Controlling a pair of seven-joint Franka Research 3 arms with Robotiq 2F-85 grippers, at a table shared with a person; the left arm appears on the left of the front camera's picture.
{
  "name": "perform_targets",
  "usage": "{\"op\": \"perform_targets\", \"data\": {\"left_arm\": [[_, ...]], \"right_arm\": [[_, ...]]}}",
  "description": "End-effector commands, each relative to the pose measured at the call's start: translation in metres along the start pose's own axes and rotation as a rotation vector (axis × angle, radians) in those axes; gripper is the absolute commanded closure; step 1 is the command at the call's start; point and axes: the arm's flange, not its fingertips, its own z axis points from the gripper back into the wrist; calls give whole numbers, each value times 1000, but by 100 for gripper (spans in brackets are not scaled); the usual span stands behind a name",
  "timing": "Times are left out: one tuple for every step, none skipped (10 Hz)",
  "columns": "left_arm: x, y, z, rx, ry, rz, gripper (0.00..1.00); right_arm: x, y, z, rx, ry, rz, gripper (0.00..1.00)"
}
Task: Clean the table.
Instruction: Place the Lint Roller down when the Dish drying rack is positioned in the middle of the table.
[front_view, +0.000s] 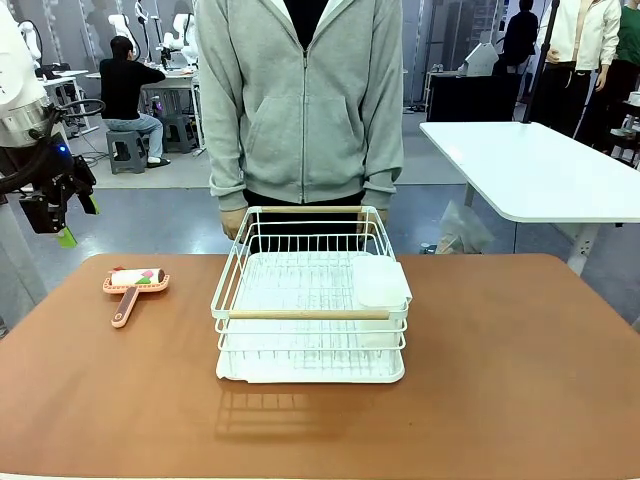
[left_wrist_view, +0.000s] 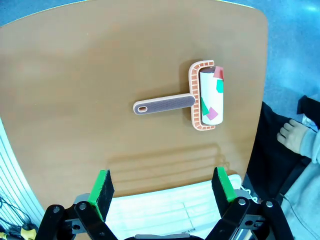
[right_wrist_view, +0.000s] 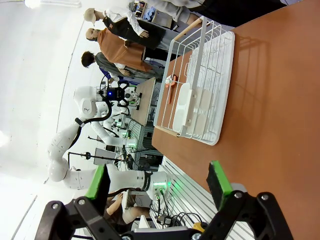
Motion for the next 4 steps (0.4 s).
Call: {"op": "perform_targets", "data": {"left_arm": [[1,2,-2,-17,-5,2,0],[1,2,-2,-17,-5,2,0],[1,2,-2,-17,-5,2,0],[1,2,-2,-17,-5,2,0]], "right_arm": [[-1,2,-1,15,-12,22,0],[-1,2,-1,15,-12,22,0],[-1,2,-1,15,-12,22,0],[-1,2,-1,15,-12,22,0]]}}
